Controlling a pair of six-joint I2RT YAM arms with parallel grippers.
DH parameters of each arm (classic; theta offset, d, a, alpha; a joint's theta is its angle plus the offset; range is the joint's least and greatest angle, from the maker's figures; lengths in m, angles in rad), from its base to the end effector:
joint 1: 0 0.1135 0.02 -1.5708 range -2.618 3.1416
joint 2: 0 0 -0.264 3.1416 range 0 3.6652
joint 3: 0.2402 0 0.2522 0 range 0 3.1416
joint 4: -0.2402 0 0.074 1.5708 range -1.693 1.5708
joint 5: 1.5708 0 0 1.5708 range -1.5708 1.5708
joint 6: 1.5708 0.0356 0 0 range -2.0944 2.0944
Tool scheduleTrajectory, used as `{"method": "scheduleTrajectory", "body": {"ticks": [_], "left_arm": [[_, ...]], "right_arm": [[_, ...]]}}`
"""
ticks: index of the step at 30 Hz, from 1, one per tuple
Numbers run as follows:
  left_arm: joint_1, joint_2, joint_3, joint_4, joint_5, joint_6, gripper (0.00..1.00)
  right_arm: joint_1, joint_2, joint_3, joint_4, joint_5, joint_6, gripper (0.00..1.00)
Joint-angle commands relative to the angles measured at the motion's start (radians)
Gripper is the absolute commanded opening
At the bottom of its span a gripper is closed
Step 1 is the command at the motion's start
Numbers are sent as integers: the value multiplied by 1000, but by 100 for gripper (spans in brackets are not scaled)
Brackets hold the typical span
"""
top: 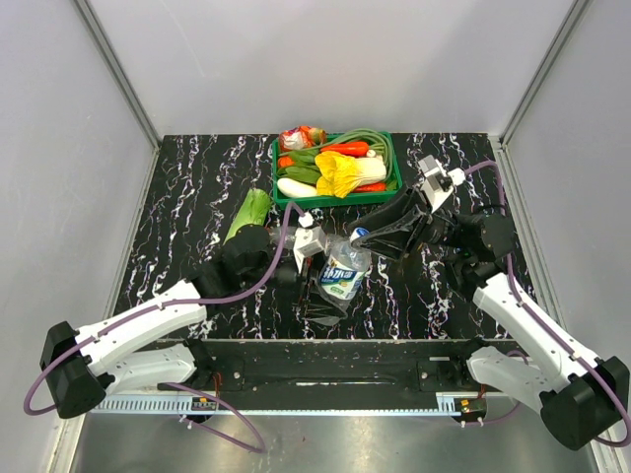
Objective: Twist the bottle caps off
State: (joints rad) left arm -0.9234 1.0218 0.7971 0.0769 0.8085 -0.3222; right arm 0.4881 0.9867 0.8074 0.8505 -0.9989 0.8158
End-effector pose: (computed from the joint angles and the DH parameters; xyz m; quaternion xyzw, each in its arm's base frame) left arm 0.1193 -0.2005 0.3281 0.4515 0.5891 -0.5922 0.3139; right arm 0.1619 0.1198 0.4071 -0.3633 0.4469 0.6452 0.5021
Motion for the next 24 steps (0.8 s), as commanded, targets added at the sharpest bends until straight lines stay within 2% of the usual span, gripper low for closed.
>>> {"method": "scheduleTrajectory", "body": {"ticks": [1, 2, 3, 4, 9, 15, 18, 24], "left_arm": [[-11, -12, 45, 0, 18, 20, 3], [-11, -11, 44, -6, 14, 23, 3], [-12, -9, 44, -8, 14, 23, 3], [-14, -6, 45, -15, 9, 26, 3], [-11, -8, 48, -37, -3, 35, 3], [-12, -9, 76, -146, -103, 78, 4], [-12, -14, 91, -215, -201, 98, 4], [-55, -15, 125, -347, -498, 129, 4]], "right_arm": [[6, -31, 21, -36, 51, -44, 68], [6, -39, 19, -37, 58, -46, 84], [6, -49, 16, -37, 68, -50, 96], [6, -68, 10, -36, 84, -53, 100], [6, -98, 12, -67, 123, -61, 100], [6, -117, 12, -171, 213, -98, 100], [7, -131, 15, -247, 272, -125, 100], [6, -120, 61, -474, 416, -185, 100]]}}
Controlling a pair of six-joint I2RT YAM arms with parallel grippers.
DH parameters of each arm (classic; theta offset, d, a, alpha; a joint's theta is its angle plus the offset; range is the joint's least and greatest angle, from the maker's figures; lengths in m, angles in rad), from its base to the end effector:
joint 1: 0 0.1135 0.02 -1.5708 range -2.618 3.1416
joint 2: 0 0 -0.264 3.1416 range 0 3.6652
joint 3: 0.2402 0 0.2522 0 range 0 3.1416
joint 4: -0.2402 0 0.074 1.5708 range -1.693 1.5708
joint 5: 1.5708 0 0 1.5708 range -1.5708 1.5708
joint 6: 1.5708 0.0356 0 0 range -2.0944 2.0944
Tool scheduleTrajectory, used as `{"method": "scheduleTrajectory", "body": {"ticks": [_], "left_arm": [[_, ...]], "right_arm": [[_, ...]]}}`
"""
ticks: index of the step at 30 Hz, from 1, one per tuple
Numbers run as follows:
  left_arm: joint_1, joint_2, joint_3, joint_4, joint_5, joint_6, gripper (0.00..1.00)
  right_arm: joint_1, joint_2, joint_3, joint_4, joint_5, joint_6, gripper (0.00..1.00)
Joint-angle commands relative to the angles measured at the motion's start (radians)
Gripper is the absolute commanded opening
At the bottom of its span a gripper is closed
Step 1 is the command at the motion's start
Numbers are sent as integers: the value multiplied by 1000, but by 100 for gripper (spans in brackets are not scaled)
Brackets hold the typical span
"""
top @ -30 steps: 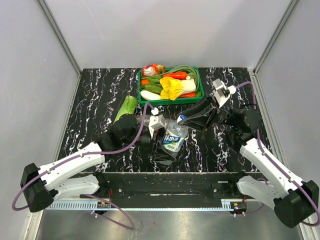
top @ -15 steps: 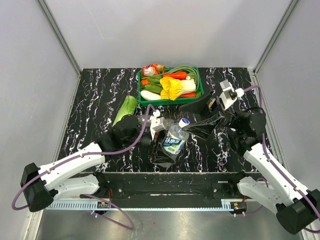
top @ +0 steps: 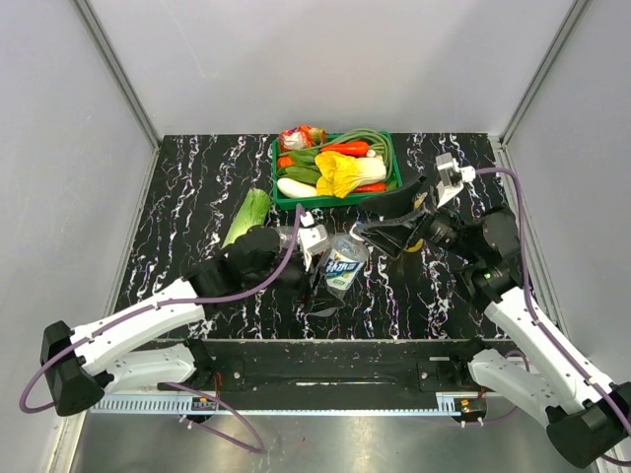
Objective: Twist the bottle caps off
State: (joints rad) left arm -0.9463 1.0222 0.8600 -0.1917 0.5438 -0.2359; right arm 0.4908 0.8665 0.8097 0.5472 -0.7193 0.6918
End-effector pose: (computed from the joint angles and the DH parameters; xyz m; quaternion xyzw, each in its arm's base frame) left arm 0.1206 -0.1988 0.3222 0.4188 0.6877 -0.4898 0.3344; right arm 0.1529 0.1083 0.4081 -0.2520 0.5093 0.5978 0.5655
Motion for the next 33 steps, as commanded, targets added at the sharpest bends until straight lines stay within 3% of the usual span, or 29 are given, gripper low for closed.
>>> {"method": "scheduleTrajectory", "body": {"ticks": [1, 8, 14, 20, 24, 27, 33], "left_arm": [[-45, -14, 68, -92, -290, 46, 4], [-166, 27, 131, -190, -744, 53, 4], [-293, 159, 243, -340, -1166, -11, 5], [-315, 228, 300, -385, -1243, -39, 4], [-315, 231, 306, -385, -1237, -40, 4], [-316, 230, 304, -385, -1233, -40, 4], [-318, 230, 301, -385, -1226, -39, 4]], "right_arm": [[3, 5, 72, -214, 165, -70, 100], [3, 74, 132, -372, 228, -80, 100], [3, 138, 166, -454, 239, -68, 100], [3, 155, 164, -457, 219, -43, 95], [3, 151, 154, -449, 213, -34, 84], [3, 150, 143, -422, 189, -23, 66], [3, 166, 146, -409, 170, -9, 52]]}}
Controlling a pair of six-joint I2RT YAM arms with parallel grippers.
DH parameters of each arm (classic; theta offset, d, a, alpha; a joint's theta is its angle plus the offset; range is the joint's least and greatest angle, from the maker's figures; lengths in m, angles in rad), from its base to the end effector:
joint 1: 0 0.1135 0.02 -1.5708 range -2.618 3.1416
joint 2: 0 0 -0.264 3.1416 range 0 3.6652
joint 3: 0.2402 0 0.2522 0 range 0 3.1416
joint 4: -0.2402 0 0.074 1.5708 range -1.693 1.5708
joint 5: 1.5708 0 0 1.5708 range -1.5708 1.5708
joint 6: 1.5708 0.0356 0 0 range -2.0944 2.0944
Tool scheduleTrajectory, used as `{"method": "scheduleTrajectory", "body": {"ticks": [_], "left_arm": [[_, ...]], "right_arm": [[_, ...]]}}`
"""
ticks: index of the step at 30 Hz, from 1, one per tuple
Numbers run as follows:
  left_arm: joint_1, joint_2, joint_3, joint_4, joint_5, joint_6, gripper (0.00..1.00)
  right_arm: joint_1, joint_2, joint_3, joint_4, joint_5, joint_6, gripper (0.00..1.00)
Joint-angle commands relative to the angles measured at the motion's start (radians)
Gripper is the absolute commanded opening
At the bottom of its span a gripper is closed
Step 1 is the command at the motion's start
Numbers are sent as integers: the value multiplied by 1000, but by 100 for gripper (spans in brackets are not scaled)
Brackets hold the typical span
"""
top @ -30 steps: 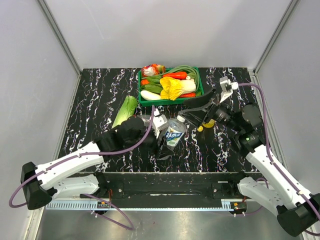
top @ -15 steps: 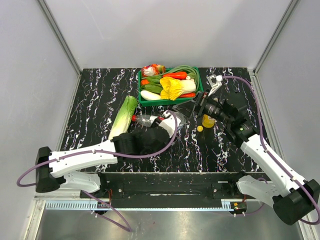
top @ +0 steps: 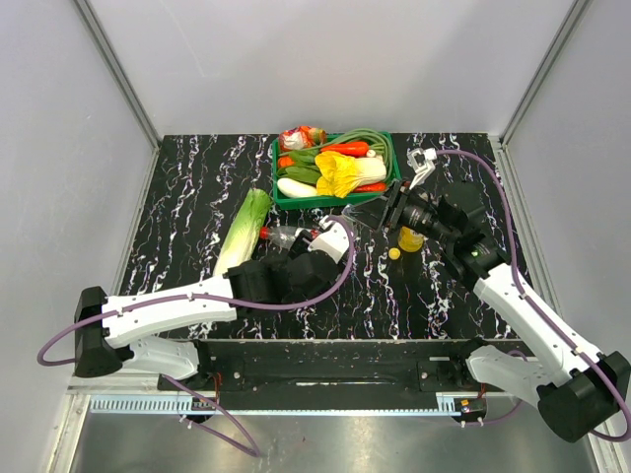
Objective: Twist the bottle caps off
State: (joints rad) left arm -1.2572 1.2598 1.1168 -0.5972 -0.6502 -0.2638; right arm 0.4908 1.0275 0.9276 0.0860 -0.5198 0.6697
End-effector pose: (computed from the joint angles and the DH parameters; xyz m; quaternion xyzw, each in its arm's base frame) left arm 0.1025 -0.2462 0.3203 0.2999 0.8237 -0.0518 0.4784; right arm 0.2017 0.1278 0.3733 -0.1183 0.7015 0.5251 0.4672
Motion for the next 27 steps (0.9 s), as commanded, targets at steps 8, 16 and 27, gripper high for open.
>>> {"method": "scheduleTrajectory", "body": {"ticks": [8, 16, 27], "left_arm": [[-8, -5, 35, 20, -19, -8, 5], [21, -19, -17, 83, 118, 5, 3], [211, -149, -167, 306, 605, -18, 3]], "right_arm": [[3, 0, 22, 58, -34, 4, 11], [3, -26, 2, 66, -49, -27, 0], [3, -53, -16, 93, -97, -73, 0]]}}
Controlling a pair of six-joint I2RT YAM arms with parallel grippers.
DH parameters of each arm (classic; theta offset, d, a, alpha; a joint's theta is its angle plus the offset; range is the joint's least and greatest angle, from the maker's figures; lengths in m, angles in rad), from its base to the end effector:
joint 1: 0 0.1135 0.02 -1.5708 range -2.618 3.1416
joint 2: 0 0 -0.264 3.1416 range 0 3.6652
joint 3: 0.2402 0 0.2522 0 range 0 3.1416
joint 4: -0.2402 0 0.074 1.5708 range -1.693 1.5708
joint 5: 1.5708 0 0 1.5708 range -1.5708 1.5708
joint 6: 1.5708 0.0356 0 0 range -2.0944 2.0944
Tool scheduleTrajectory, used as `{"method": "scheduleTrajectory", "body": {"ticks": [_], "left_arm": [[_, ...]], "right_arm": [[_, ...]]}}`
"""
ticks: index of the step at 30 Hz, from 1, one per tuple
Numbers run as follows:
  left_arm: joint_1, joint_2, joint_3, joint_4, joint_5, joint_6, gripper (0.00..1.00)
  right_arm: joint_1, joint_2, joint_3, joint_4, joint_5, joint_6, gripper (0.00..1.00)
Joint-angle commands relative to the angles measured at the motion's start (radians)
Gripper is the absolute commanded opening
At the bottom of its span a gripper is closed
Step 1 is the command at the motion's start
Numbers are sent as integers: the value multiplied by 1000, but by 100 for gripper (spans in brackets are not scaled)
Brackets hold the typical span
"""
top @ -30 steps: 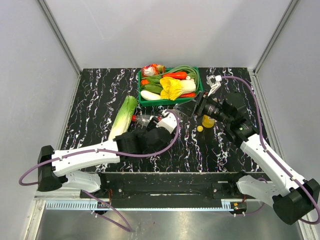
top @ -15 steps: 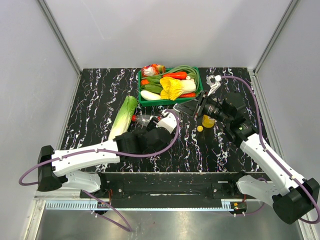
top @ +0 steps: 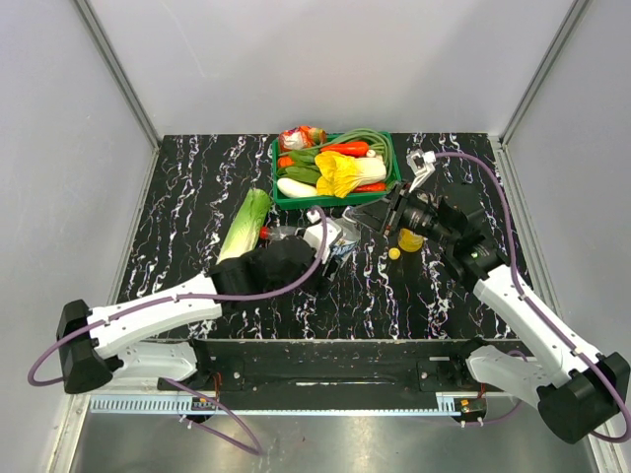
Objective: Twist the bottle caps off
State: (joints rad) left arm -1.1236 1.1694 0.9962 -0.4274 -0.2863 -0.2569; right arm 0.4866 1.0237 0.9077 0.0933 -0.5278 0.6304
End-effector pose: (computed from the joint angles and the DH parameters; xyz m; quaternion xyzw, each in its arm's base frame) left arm 0.1205 -0.2280 0.3123 0.3073 0.8226 -0.1966 0.4362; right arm 0.2017 0.1270 0.3678 -0.1323 0.7016 0.5158 0.4735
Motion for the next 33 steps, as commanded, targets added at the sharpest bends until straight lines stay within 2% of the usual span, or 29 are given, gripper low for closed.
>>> {"method": "scheduleTrajectory", "body": {"ticks": [1, 5, 12, 21, 29, 33], "left_arm": [[97, -80, -62, 153, 322, -30, 2], [180, -143, -125, 251, 534, -41, 3], [240, -237, -197, 403, 840, -53, 3], [252, -269, -231, 602, 1166, -106, 3], [251, -240, -235, 760, 1294, -191, 5], [249, -202, -223, 780, 1323, -215, 6]], "right_arm": [[7, -53, 0, 92, -98, -38, 0], [7, -71, -15, 147, -149, -43, 0], [7, -94, -30, 267, -279, -32, 0], [7, -100, -82, 660, -501, 133, 0], [7, -102, -96, 847, -574, 209, 0], [6, -106, -99, 853, -569, 209, 0]]}}
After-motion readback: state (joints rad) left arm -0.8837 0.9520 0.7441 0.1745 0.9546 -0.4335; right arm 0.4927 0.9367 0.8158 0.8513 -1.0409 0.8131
